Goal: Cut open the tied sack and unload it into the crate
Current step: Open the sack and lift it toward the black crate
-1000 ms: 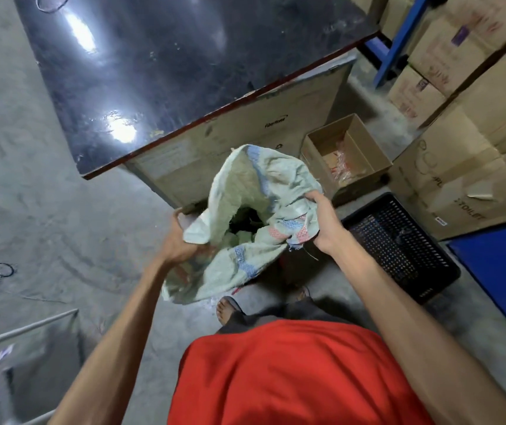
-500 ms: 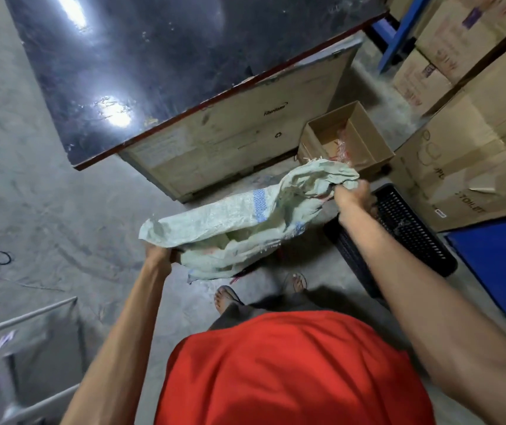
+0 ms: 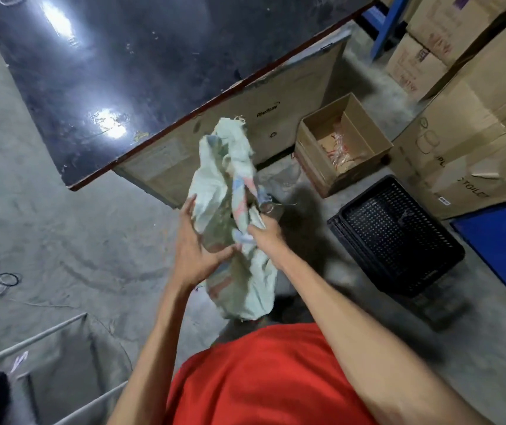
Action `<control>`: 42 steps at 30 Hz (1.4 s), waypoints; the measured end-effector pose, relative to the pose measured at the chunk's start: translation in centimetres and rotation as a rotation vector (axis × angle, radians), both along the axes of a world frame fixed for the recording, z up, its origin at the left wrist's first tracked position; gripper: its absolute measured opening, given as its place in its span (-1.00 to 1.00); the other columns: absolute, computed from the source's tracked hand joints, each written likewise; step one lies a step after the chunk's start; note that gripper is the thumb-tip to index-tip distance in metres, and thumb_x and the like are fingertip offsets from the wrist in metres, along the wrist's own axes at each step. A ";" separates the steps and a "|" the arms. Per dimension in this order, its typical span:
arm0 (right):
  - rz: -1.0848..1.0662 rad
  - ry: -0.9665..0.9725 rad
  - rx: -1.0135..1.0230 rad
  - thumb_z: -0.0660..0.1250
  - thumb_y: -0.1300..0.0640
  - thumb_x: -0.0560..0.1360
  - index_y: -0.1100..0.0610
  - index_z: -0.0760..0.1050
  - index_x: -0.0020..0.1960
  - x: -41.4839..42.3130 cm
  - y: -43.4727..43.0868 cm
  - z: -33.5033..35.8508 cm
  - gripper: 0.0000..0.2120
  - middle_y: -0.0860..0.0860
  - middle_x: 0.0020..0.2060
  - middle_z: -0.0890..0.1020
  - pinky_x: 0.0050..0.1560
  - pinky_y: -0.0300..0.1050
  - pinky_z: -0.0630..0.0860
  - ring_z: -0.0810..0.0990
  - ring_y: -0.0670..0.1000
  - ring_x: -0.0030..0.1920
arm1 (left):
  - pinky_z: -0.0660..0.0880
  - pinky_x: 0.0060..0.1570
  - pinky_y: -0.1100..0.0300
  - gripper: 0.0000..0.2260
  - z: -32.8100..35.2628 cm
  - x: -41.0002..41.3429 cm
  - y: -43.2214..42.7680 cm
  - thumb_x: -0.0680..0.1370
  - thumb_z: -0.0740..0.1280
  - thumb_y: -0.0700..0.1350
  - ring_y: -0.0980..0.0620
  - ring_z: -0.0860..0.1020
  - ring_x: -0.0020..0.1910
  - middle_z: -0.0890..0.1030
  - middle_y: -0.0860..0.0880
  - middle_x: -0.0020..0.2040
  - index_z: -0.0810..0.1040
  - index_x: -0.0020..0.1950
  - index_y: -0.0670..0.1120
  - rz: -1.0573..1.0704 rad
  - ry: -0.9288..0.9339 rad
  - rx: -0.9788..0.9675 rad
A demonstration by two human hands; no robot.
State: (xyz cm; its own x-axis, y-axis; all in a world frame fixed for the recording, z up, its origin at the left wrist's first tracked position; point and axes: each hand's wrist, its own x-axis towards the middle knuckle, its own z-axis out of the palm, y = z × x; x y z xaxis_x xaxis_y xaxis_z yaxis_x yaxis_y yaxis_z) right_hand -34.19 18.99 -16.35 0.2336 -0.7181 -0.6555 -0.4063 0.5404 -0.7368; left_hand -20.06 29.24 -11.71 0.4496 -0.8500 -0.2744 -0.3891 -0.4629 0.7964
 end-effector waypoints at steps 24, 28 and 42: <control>-0.129 0.592 -0.176 0.22 0.31 0.49 0.23 0.68 0.08 -17.7 -5.4 -1.1 -0.71 0.24 0.01 0.70 -0.08 -0.07 0.49 0.65 0.25 0.08 | 0.25 -0.47 0.17 -0.73 -3.8 8.0 1.9 0.43 0.31 -0.31 0.05 0.40 -0.37 0.38 -0.08 -0.46 0.46 -0.49 -0.22 -0.036 -0.391 0.316; -0.654 0.349 0.093 0.17 0.41 0.54 0.30 0.53 -0.09 -22.3 -6.6 -0.6 -0.83 0.20 -0.15 0.63 -0.49 -0.19 0.57 0.65 0.18 -0.23 | 0.35 -0.58 0.46 -0.80 0.0 13.4 6.7 0.43 0.39 -0.25 0.27 0.50 -0.48 0.48 0.21 -0.51 0.55 -0.38 -0.30 0.322 -0.301 0.260; 0.554 0.389 0.044 0.58 -0.19 0.20 0.00 0.61 -0.13 -17.6 -2.6 0.1 -0.62 -0.08 -0.12 0.68 -0.17 -0.20 0.48 0.62 -0.05 -0.12 | 0.63 0.08 0.06 -0.56 -3.8 3.6 3.0 0.46 0.40 0.13 -0.10 0.66 0.11 0.67 -0.11 0.15 0.63 0.25 -0.08 -0.510 -0.745 0.982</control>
State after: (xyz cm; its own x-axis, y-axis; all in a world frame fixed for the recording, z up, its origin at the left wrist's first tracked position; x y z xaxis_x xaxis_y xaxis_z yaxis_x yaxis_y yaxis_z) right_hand -51.79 16.44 -16.23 0.3009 -0.5311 -0.7921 -0.8630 0.2018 -0.4631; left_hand -16.45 32.23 -15.46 0.4516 -0.5593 -0.6951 -0.8830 -0.3916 -0.2587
